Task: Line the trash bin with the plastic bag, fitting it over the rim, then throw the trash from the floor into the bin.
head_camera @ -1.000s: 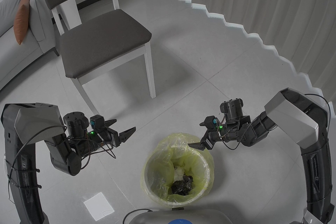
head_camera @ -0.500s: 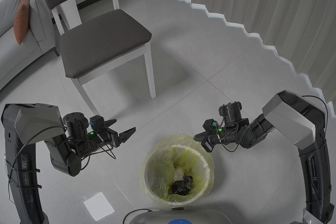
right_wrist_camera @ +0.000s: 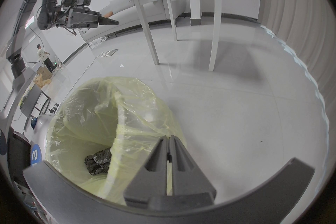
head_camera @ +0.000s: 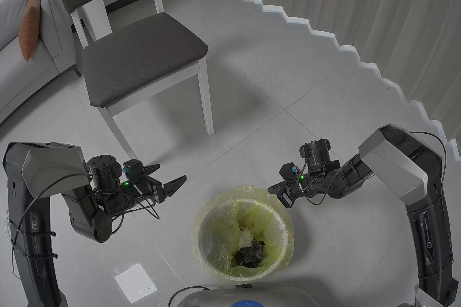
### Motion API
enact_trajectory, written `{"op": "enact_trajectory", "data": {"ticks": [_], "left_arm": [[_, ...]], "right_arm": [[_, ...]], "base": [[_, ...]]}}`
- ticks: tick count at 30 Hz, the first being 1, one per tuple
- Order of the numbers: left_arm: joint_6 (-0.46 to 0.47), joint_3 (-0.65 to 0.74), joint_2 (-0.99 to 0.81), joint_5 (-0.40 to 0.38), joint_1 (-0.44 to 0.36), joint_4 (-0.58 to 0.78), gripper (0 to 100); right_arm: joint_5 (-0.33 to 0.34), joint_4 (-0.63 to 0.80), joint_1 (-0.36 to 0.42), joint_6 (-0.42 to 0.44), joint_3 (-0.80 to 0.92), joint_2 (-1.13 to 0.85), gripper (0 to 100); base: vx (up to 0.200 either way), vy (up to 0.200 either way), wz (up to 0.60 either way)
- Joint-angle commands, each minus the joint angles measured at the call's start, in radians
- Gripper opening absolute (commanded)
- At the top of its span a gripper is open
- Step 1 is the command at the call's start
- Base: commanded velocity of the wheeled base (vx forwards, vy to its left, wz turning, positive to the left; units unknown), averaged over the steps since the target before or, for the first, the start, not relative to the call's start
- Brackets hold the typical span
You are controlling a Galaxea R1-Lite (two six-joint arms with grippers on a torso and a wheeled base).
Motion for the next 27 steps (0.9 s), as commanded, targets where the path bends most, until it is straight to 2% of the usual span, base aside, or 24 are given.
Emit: {"op": "enact_trajectory", "data": {"ticks": [1, 7, 13, 21, 27], "left_arm": [[-0.001, 0.001, -0.001, 0.000, 0.000, -0.002, 100], [-0.001, -0.002, 0.003, 0.000, 0.000, -0.002, 100], [-0.001, -0.002, 0.008, 0.000, 0.000, -0.002, 100], [-0.001, 0.002, 0.023, 0.000, -0.003, -0.026, 100], [-0.004, -0.004, 0.018, -0.002, 0.002, -0.034, 100]], "right_arm": [[-0.001, 0.068, -0.006, 0.008, -0.124, 0.088, 0], [0.001, 0.200, -0.001, 0.019, -0.240, 0.125, 0], [0.001, 0.221, 0.008, 0.055, -0.291, 0.148, 0], [0.001, 0.218, -0.001, 0.048, -0.266, 0.126, 0], [-0.001, 0.213, -0.055, 0.025, -0.147, -0.064, 0]], "base": [[0.000, 0.000, 0.00], [0.000, 0.000, 0.00], [0.000, 0.000, 0.00], [0.000, 0.000, 0.00], [0.000, 0.000, 0.00]]}}
